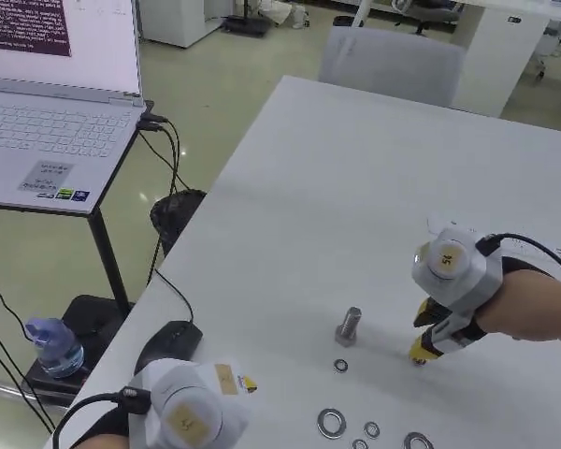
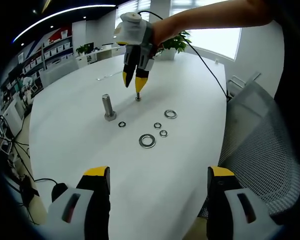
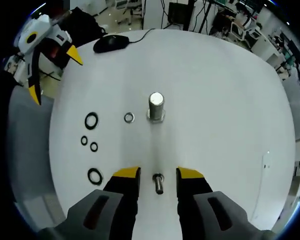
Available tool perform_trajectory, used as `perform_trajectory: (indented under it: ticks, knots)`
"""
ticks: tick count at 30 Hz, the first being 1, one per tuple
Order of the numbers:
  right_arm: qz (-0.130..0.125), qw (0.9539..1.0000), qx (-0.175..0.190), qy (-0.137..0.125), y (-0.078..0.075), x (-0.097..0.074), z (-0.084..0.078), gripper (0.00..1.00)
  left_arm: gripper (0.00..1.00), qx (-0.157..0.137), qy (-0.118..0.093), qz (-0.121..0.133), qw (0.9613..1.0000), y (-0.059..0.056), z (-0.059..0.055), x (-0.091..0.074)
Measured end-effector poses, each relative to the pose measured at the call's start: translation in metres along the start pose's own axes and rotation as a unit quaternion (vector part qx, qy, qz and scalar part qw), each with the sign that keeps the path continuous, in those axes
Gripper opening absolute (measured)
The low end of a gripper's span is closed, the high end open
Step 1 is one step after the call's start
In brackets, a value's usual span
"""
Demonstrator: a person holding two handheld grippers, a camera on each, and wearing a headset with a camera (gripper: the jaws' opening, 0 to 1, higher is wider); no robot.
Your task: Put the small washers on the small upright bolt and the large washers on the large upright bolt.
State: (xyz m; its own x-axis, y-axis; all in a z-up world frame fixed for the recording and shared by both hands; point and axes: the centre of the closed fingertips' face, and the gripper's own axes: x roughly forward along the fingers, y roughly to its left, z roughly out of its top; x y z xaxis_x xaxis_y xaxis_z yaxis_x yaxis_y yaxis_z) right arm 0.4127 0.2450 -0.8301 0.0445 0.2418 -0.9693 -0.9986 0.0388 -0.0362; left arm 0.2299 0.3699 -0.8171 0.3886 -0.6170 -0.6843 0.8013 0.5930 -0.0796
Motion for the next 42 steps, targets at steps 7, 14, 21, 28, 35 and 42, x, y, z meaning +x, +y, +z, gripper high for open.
perform_trajectory:
  ticks: [7, 14, 21, 28, 35, 42]
  knots:
    - [0.007, 0.9999, -0.013, -0.004, 0.012, -0.004, 0.008, 0.30, 0.80, -0.001, 0.000, 0.003, 1.0000, 0.001, 0.002, -0.002]
    - [0.012, 0.9994, -0.031, -0.005, 0.030, -0.006, 0.014, 0.29, 0.79, 0.000, -0.002, 0.004, 1.0000, 0.000, 0.003, -0.003]
    - [0.020, 0.9989, -0.042, -0.007, 0.047, -0.006, 0.017, 0.29, 0.79, 0.000, 0.000, 0.004, 1.0000, -0.003, 0.002, -0.004]
    - [0.026, 0.9985, -0.047, -0.010, 0.062, -0.008, 0.016, 0.29, 0.79, 0.004, 0.000, 0.003, 1.0000, -0.004, 0.003, -0.004]
    - [0.034, 0.9979, -0.053, -0.014, 0.081, -0.006, 0.015, 0.29, 0.79, 0.007, -0.005, 0.002, 1.0000, -0.006, 0.007, -0.003]
    - [0.039, 0.9974, -0.058, -0.018, 0.096, -0.003, 0.015, 0.28, 0.78, 0.009, -0.005, 0.000, 0.9999, -0.008, 0.007, -0.003]
